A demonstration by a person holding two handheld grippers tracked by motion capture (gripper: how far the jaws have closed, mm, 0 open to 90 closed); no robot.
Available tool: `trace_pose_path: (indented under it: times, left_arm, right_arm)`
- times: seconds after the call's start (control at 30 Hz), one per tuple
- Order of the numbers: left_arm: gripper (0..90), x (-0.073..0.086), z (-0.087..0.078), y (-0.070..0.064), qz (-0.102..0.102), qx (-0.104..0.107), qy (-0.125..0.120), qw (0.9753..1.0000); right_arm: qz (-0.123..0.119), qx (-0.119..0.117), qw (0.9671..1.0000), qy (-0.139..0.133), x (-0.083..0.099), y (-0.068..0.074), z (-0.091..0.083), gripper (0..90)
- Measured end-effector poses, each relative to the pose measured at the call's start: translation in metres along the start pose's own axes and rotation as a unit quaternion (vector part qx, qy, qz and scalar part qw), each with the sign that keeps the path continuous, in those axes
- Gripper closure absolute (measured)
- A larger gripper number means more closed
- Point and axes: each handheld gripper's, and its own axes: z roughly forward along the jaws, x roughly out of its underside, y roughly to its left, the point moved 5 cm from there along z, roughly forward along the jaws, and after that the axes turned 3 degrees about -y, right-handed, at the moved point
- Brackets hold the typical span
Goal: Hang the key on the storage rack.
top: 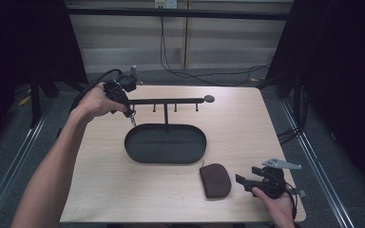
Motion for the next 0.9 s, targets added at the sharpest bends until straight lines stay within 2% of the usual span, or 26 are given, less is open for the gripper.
trace_pose_path:
  times: [0.27, 0.5, 0.6, 0.7, 0.8, 0.9]
  left_arm:
    - [88.3, 0.002, 0.002, 0.000, 0.000, -0.003, 0.002, 1.0000]
    - [79.8, 0.009, 0.004, 0.002, -0.006, 0.000, -0.008, 1.0000]
    - [75.3, 0.014, 0.002, 0.003, -0.014, 0.000, -0.018, 0.9997]
    - [65.2, 0.019, 0.001, 0.001, -0.017, 0.000, -0.033, 0.9993]
    - [59.4, 0.025, 0.000, -0.002, -0.019, 0.005, -0.049, 0.9986]
    - [55.2, 0.028, -0.002, -0.006, -0.026, 0.005, -0.076, 0.9967]
  right_arm:
    - [-0.001, 0.000, 1.0000, 0.001, 0.000, 0.000, 0.000, 20.2]
    - [0.000, -0.001, 1.0000, 0.000, 0.000, 0.000, 0.001, 20.2]
    - [0.000, 0.000, 1.0000, 0.002, -0.001, 0.001, 0.002, 20.2]
    - [-0.001, 0.002, 1.0000, 0.002, -0.001, 0.001, 0.002, 20.2]
    - [0.001, 0.002, 1.0000, 0.003, 0.000, 0.001, 0.002, 20.1]
    - [0.000, 0.002, 1.0000, 0.002, 0.000, 0.001, 0.002, 20.1]
